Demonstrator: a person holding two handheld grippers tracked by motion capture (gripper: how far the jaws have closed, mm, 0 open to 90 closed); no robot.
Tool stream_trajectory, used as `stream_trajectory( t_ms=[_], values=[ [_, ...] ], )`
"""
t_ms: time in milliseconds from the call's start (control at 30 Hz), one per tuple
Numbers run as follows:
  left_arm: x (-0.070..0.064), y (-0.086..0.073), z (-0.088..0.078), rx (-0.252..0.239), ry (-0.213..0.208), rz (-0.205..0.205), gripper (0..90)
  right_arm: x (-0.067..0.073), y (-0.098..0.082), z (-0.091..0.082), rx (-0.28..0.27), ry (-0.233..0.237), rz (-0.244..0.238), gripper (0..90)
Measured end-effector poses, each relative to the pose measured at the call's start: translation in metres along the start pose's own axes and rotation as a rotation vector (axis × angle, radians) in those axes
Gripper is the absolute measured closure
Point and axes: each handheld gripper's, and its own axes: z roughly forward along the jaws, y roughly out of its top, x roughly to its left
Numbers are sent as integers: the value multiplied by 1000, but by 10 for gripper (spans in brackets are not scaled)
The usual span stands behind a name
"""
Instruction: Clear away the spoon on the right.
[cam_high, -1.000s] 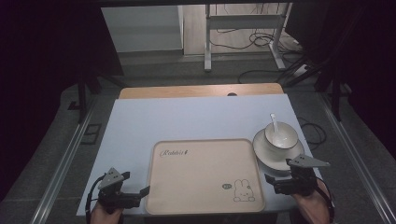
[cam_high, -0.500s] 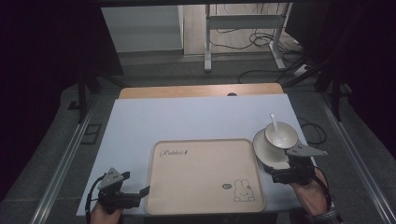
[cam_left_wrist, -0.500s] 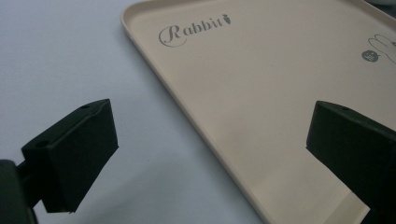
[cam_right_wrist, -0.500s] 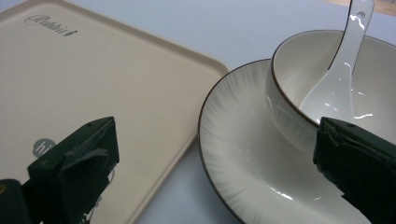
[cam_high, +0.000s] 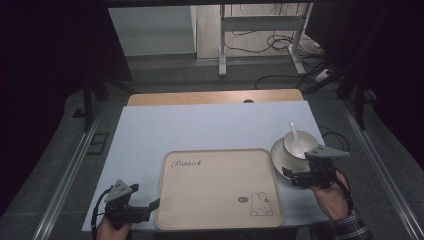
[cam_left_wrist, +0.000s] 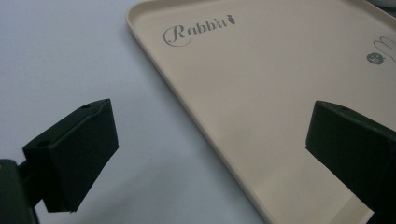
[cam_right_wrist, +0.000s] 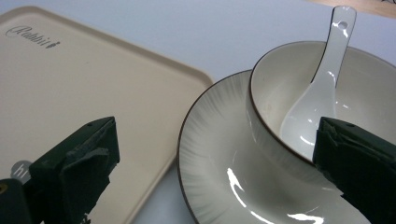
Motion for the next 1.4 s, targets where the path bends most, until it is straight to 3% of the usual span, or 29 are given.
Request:
stream_trajectory(
  t_ms=[500,867,1100,1400],
  values=[
    [0,0,-1,-9,-7,-1,27,-17,18,17,-8,-20,22,2],
    [0,-1,-2,-12,-6,-4,30,-32,28,32,17,-57,29,3],
    [0,-1,-2,-13,-7,-5,30,-41,36,39,10,-64,71,20],
    [1,-1,-1,-12,-8,-10,30,-46,46,52,37,-122,71,0]
  ],
)
